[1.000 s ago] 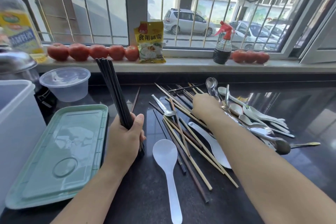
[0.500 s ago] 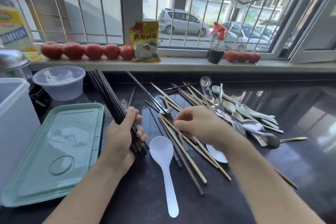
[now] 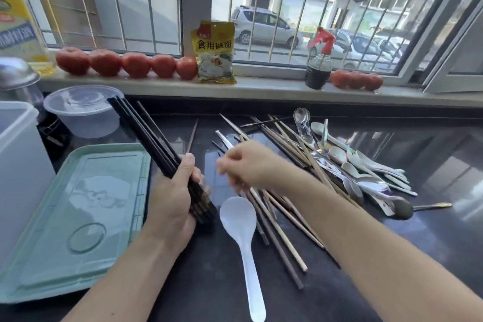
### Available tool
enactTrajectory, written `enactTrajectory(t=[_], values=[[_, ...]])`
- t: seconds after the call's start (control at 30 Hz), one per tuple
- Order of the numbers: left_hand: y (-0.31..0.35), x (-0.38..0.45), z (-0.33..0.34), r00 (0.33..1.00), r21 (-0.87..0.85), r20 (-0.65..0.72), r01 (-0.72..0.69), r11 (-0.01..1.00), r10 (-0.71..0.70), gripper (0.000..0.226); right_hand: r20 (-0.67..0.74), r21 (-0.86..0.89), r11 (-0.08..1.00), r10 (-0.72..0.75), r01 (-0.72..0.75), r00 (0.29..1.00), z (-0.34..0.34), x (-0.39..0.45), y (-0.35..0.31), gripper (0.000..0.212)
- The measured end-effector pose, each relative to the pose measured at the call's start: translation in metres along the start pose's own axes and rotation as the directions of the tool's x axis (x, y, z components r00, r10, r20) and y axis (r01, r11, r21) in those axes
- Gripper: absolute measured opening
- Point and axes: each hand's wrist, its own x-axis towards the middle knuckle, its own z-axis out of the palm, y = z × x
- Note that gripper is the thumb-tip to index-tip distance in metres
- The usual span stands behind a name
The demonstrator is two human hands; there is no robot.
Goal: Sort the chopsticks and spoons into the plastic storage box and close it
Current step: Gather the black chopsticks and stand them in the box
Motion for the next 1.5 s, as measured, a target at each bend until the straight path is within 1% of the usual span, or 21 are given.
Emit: enactTrajectory(t=[0.07,0.1,0.13,0.2,0.23,0.33,0.4,0.47,0.53,0.63,0.73,0.87,0.97,1.03,1.07,1.13,1.2,1.27,1.33,1.4,1.5], values=[[-0.001,-0.001,0.001,1.000,-0.002,-0.003,-0.002,1.000,0.002,0.028,-0.286,-0.165,0.982,0.039,-0.090,0.957,-0.024,0.048,0.017,0.028],[-0.001,-0.002,0.001,1.000,-0.004,0.001,0.000,1.000,0.000,0.027,-0.365,-0.241,0.959,0.052,-0.149,0.929,-0.033,0.068,0.023,0.030],[0.000,-0.004,0.001,1.000,-0.009,0.009,0.004,1.000,-0.004,0.024,-0.368,-0.305,0.929,0.087,-0.209,0.926,-0.039,0.084,0.027,0.034],[0.003,-0.005,0.001,0.999,-0.025,0.024,0.024,0.999,-0.024,0.019,-0.275,-0.412,0.866,0.178,-0.283,0.945,-0.045,0.108,0.035,0.038],[0.005,-0.005,-0.001,0.999,-0.041,0.029,0.039,0.998,-0.038,0.020,-0.258,-0.418,0.852,0.223,-0.317,0.940,-0.046,0.118,0.039,0.041],[0.007,-0.004,-0.003,0.998,-0.073,0.040,0.058,0.996,-0.056,0.021,-0.327,-0.227,0.875,0.346,-0.428,0.880,-0.042,0.137,0.049,0.051],[0.008,-0.003,-0.004,0.997,-0.077,0.041,0.069,0.995,-0.066,0.021,-0.385,-0.063,0.903,0.370,-0.424,0.845,-0.043,0.150,0.062,0.035],[0.009,-0.003,-0.004,0.996,-0.080,0.042,0.084,0.993,-0.081,0.023,-0.359,0.166,0.890,0.456,-0.424,0.815,-0.048,0.140,0.063,0.023],[0.010,-0.003,-0.004,0.995,-0.079,0.044,0.098,0.992,-0.095,0.024,-0.290,0.441,0.834,0.482,-0.331,0.827,-0.056,0.111,0.056,0.017],[0.011,-0.007,-0.003,0.994,-0.051,0.024,0.112,0.992,-0.111,0.019,-0.236,0.595,0.793,0.330,-0.133,0.914,-0.056,0.043,0.037,0.028],[0.009,-0.013,-0.001,0.991,-0.022,0.041,0.129,0.991,-0.128,0.012,-0.217,0.500,0.866,0.119,0.006,0.969,-0.034,-0.019,0.019,0.059],[0.008,-0.020,0.001,0.992,-0.021,0.062,0.112,0.993,-0.111,0.008,-0.197,0.332,0.928,-0.107,0.169,0.975,0.014,-0.043,0.014,0.030],[0.010,-0.021,-0.001,0.997,-0.006,0.041,0.059,0.998,-0.059,0.015,-0.154,0.289,0.927,-0.202,0.240,0.967,0.036,-0.047,0.008,0.021],[0.012,-0.021,-0.004,1.000,0.062,0.014,0.027,0.998,-0.028,0.011,-0.139,0.193,0.945,-0.242,0.266,0.960,0.041,-0.050,0.006,0.016],[0.013,-0.021,-0.005,1.000,0.083,0.014,0.020,0.996,-0.021,0.007,-0.159,0.117,0.957,-0.246,0.266,0.956,0.040,-0.051,0.008,0.013],[0.016,-0.022,-0.004,0.999,0.064,0.028,0.033,0.997,-0.035,0.002,-0.280,-0.059,0.977,-0.212,0.203,0.936,0.032,-0.050,0.018,0.016],[0.018,-0.022,-0.002,0.998,0.017,0.017,0.054,0.998,-0.055,0.006,-0.354,-0.220,0.975,-0.114,0.036,0.928,0.018,-0.053,0.030,0.018],[0.019,-0.024,0.000,0.998,-0.022,-0.013,0.064,0.998,-0.064,0.011,-0.259,-0.292,0.950,0.030,-0.108,0.965,0.011,-0.063,0.036,0.019],[0.019,-0.024,-0.001,0.996,-0.061,-0.050,0.073,0.995,-0.077,0.014,-0.135,-0.343,0.923,0.137,-0.177,0.981,0.016,-0.071,0.036,0.018],[0.021,-0.022,-0.003,0.991,-0.094,-0.083,0.094,0.991,-0.102,0.015,-0.082,-0.387,0.899,0.188,-0.206,0.979,0.020,-0.074,0.033,0.018],[0.024,-0.018,-0.008,0.988,-0.160,-0.078,0.122,0.980,-0.136,0.016,-0.072,-0.457,0.864,0.203,-0.213,0.977,0.023,-0.075,0.027,0.023]])
